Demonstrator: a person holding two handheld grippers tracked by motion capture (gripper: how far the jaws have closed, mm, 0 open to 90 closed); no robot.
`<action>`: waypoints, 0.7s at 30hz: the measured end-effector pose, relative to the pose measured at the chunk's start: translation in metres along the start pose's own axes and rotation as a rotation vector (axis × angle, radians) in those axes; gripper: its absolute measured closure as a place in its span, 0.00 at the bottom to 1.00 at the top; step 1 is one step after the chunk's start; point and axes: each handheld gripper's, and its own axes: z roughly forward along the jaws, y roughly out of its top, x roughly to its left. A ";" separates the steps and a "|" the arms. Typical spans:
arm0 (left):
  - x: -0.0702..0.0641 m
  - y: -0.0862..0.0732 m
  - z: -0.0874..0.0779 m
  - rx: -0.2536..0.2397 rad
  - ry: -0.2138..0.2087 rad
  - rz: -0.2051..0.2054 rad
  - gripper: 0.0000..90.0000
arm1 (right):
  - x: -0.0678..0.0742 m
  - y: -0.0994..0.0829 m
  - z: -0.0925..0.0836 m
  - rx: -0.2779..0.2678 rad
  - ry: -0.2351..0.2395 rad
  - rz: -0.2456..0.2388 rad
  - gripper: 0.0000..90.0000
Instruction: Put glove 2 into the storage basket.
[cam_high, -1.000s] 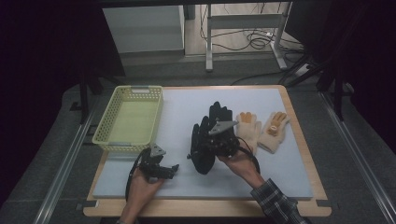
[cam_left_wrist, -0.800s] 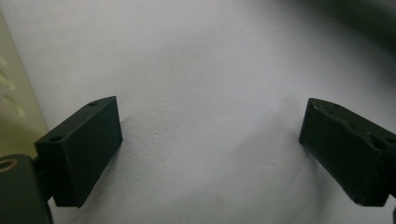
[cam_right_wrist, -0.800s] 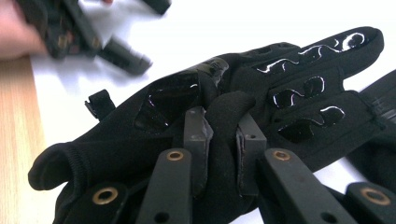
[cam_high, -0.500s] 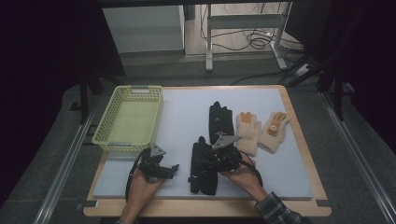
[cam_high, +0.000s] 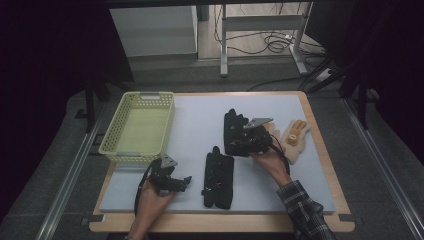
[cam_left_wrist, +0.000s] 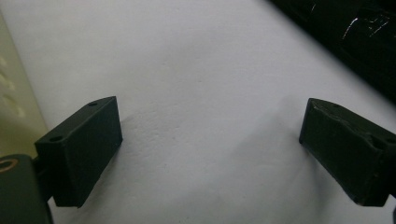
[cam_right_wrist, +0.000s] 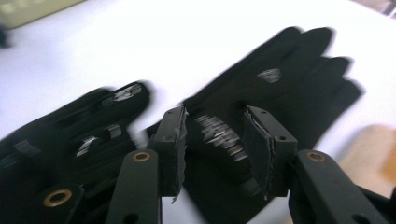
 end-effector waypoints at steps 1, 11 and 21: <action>0.000 0.000 0.000 0.000 0.000 0.000 0.07 | -0.004 0.002 0.003 -0.001 -0.011 0.003 0.61; 0.000 0.000 0.000 0.000 -0.001 0.000 0.07 | -0.029 0.008 0.051 0.089 -0.050 0.002 0.36; 0.000 0.000 0.000 0.000 -0.001 0.000 0.07 | -0.020 0.010 0.059 0.138 -0.052 -0.007 0.81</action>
